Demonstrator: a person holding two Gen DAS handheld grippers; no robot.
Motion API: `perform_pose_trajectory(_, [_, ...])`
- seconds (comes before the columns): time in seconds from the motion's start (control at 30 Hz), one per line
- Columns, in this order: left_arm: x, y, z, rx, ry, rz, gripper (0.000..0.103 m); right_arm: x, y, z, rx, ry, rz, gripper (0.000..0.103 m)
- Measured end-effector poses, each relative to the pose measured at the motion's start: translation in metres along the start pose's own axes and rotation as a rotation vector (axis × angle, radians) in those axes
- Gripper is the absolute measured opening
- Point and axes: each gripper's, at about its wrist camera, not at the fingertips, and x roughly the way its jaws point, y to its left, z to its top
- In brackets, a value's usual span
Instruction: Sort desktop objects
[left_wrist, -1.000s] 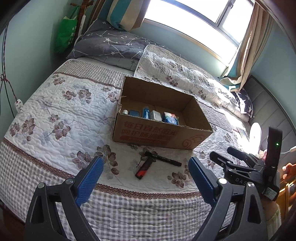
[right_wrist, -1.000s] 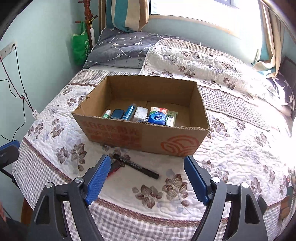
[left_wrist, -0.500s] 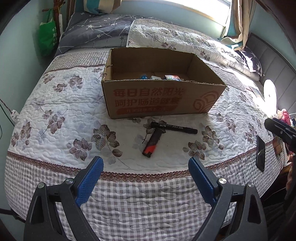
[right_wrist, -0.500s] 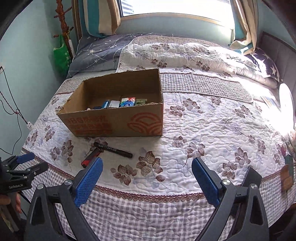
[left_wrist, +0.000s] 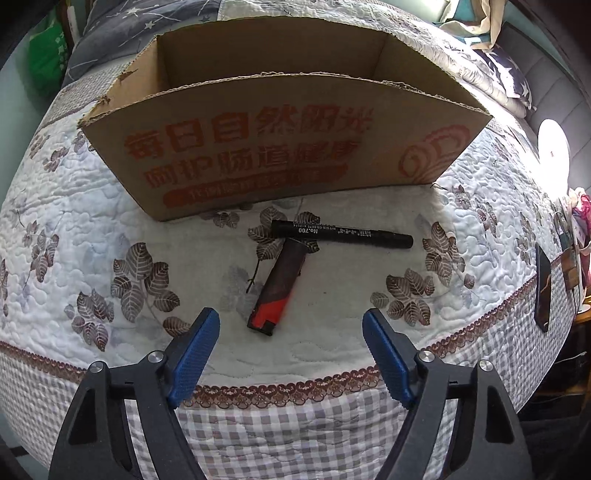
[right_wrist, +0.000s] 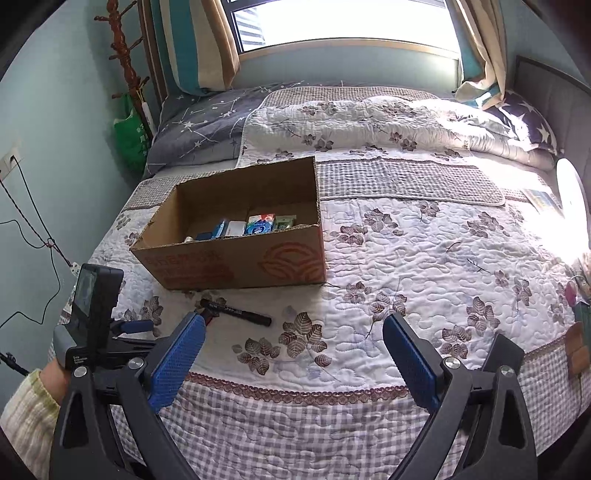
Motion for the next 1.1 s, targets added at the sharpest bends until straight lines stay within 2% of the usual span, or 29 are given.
perform_pose_trajectory(0.1, [0.021, 0.001, 0.008, 0.016, 0.035, 0.021, 0.103, 0.001, -0.002, -0.002, 0.004, 0.006, -0.002, 0.097])
perform_pose_trajectory(0.33, [0.05, 0.02, 0.009, -0.041, 0.098, -0.037, 0.103, 0.016, -0.007, -0.002, 0.034, 0.045, -0.003, 0.097])
perform_pose_trajectory(0.57, [0.045, 0.009, 0.002, 0.087, 0.087, 0.054, 0.103, 0.024, 0.001, -0.005, 0.027, 0.063, -0.001, 0.097])
perform_pose_trajectory(0.73, [0.021, 0.011, 0.001, 0.059, 0.103, -0.013, 0.103, 0.026, -0.002, -0.009, 0.029, 0.08, -0.011, 0.097])
perform_pose_trajectory(0.9, [-0.043, 0.005, 0.003, 0.122, 0.011, -0.071, 0.103, 0.02, -0.012, -0.007, 0.056, 0.063, -0.008, 0.097])
perform_pose_trajectory(1.0, [-0.091, 0.001, 0.014, 0.138, -0.105, -0.122, 0.103, 0.016, -0.014, -0.003, 0.08, 0.051, 0.008, 0.097])
perform_pose_trajectory(1.1, [-0.134, -0.005, 0.032, 0.137, -0.23, -0.141, 0.103, 0.013, -0.013, 0.0, 0.085, 0.037, 0.012, 0.097])
